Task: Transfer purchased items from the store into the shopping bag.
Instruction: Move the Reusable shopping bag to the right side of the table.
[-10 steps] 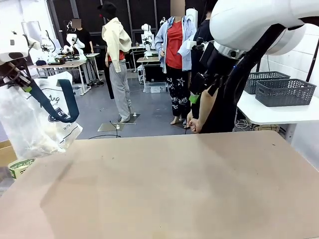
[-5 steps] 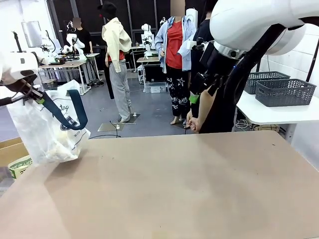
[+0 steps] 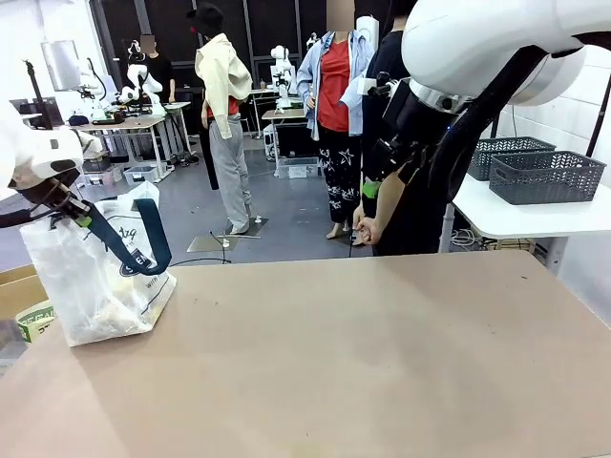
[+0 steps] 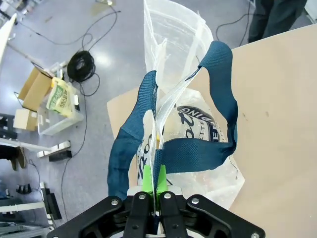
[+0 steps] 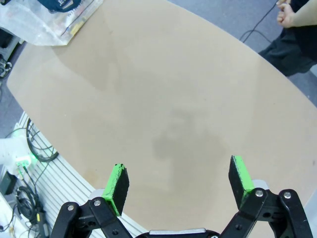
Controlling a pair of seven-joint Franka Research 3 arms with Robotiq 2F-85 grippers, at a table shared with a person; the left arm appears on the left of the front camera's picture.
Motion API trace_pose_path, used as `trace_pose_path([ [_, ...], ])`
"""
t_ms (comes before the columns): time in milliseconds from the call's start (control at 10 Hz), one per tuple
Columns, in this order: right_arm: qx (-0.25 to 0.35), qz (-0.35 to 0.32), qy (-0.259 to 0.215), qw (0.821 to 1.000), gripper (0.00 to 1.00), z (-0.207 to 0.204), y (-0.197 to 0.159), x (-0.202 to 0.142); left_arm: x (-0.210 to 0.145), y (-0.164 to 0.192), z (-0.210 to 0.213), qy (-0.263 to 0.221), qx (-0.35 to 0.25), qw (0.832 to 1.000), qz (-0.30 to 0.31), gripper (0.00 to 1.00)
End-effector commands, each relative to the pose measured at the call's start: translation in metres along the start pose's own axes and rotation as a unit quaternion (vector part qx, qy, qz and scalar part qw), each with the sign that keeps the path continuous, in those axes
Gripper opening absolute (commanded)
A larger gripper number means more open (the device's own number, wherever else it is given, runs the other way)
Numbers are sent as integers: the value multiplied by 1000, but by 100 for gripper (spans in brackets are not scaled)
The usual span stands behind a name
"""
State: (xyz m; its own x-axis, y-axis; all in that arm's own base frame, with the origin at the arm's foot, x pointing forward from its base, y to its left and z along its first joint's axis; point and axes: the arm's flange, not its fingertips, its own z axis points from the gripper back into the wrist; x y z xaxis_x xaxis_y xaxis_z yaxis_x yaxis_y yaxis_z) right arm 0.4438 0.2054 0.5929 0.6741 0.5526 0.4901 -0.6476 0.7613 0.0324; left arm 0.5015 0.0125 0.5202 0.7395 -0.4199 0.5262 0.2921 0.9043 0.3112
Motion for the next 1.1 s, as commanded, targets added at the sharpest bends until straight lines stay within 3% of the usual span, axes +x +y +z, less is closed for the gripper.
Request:
trace_pose_path([
  [0, -2, 0, 7, 1000, 100, 2, 0, 0, -1, -6, 6, 10, 6, 1000, 22, 0],
  [200, -2, 0, 7, 1000, 100, 2, 0, 0, 0, 0, 0, 0, 0, 1000, 0, 0],
  [300, -2, 0, 7, 1000, 100, 2, 0, 0, 1, -3, 1, 3, -1, 1000, 6, 9],
  [700, -2, 0, 7, 1000, 100, 2, 0, 0, 6, -8, 13, 5, -9, 1000, 10, 89],
  [800, -2, 0, 7, 1000, 100, 2, 0, 0, 9, -10, 20, 7, -14, 1000, 16, 100],
  [1000, -2, 0, 7, 1000, 100, 2, 0, 0, 9, -14, 29, 16, -26, 999, 20, 100],
])
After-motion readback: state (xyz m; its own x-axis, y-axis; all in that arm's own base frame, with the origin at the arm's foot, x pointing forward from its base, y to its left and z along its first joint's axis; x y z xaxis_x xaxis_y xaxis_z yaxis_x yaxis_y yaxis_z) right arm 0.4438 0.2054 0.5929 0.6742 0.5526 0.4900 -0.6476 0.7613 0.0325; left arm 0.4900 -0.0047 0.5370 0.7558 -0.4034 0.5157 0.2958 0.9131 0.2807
